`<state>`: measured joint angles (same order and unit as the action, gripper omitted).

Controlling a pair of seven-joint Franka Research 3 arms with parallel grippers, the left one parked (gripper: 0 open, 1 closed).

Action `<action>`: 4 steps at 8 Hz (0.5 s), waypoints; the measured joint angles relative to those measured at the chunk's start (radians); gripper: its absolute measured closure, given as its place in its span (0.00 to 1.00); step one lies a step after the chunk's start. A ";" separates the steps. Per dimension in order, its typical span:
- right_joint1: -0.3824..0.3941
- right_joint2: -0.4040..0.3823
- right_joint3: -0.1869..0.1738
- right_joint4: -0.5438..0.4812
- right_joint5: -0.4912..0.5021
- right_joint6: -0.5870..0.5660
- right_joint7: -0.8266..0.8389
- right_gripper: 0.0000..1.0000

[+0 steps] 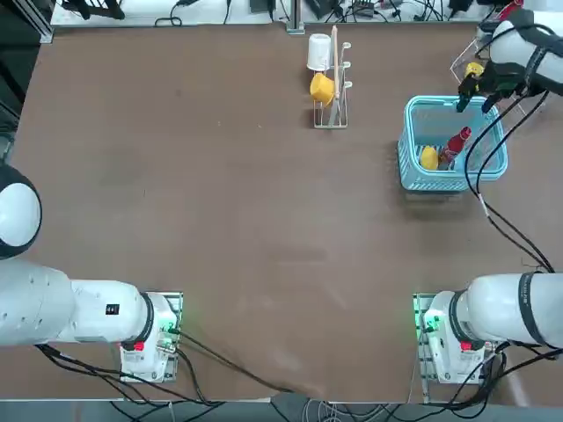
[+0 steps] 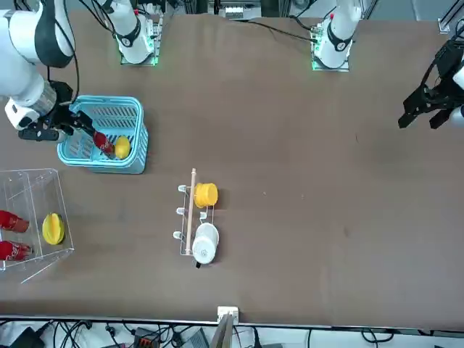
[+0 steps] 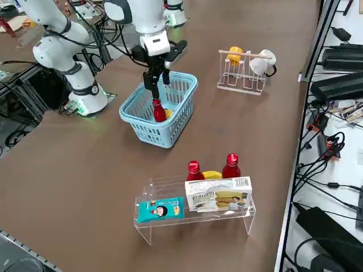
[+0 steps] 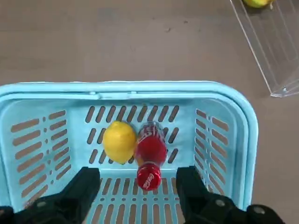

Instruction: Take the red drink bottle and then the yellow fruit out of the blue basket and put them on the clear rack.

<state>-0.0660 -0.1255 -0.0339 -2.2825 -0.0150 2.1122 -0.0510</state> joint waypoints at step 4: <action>-0.014 0.024 0.000 -0.050 0.000 0.050 -0.001 0.01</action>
<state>-0.0796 -0.1015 -0.0342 -2.3328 -0.0153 2.1623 -0.0518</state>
